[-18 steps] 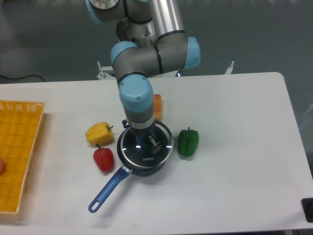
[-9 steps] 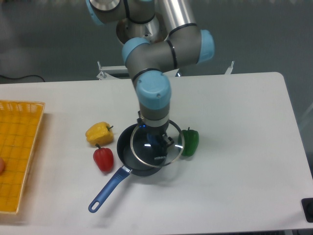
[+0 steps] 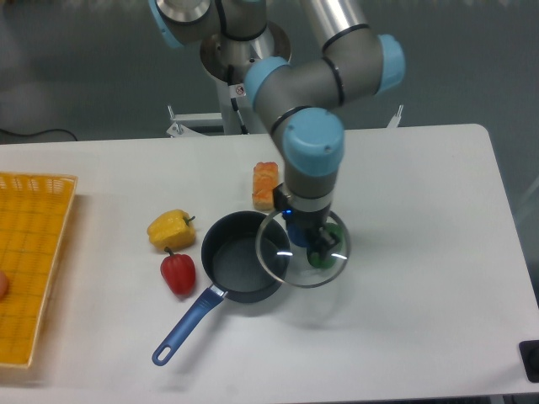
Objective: Open the lid
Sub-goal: 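Carry the lid away from the saucepan toward the green pepper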
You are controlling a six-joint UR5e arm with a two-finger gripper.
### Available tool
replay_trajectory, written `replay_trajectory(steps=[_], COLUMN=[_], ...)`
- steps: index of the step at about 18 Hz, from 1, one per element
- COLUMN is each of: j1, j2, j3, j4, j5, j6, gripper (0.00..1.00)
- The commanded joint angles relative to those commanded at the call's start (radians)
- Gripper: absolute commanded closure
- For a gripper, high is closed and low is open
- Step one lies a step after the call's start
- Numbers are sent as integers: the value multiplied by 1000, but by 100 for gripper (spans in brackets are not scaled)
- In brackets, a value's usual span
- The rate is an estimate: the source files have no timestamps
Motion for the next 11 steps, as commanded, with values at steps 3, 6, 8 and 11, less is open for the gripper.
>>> replay_trajectory(steps=[3,6,8,11], j1=[43,78,95,115], j2=[-9,-18,-26,-38], j3=[0,0,0,3], j4=[-3,-2,-2,-2], j5=[5,9,11,11], j6=[42,75,91,118], gripper=[33,33,33,33])
